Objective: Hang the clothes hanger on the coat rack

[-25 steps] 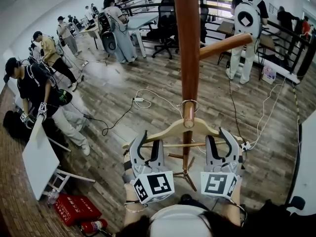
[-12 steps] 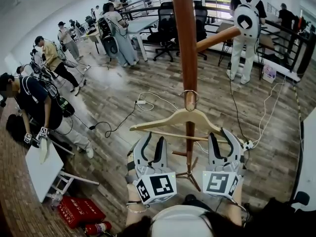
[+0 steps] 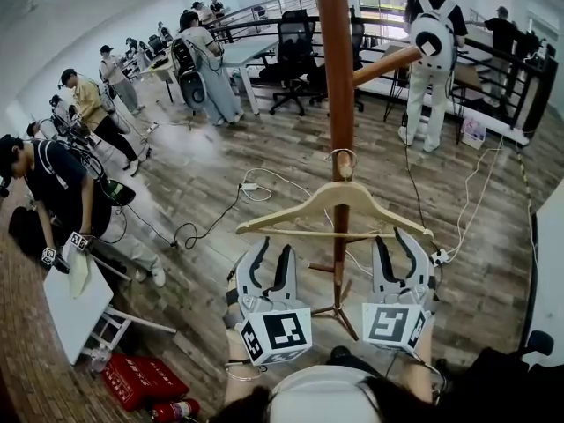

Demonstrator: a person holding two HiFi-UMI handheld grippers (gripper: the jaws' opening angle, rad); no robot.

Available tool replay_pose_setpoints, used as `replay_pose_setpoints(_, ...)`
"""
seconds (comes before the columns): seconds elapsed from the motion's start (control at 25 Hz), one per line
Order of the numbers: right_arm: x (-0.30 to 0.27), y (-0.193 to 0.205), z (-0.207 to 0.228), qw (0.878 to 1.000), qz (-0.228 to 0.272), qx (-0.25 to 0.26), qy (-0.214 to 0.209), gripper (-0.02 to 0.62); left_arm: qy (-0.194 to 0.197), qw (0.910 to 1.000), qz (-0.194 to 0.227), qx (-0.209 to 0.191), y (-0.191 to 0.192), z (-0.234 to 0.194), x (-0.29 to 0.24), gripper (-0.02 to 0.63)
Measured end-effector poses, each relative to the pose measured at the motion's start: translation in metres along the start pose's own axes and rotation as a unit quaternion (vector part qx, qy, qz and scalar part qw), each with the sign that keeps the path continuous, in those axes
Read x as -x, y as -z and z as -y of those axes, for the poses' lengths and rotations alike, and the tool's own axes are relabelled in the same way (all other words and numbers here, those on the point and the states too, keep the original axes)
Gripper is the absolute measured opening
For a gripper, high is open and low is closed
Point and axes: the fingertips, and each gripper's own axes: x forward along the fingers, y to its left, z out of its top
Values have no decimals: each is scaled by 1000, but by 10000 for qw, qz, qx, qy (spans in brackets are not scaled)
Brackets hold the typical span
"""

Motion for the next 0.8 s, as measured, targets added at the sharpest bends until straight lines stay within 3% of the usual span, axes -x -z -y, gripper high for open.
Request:
replay_pose_setpoints(0.16,8,-15,1,9999,-74,-78,25,147,97,9998,25,147,-4,-10,10,149)
replay_pose_setpoints(0.8,75,-6,-40,9992,-42,-377,-90,100,281,9968,165,723,19,18,70,78)
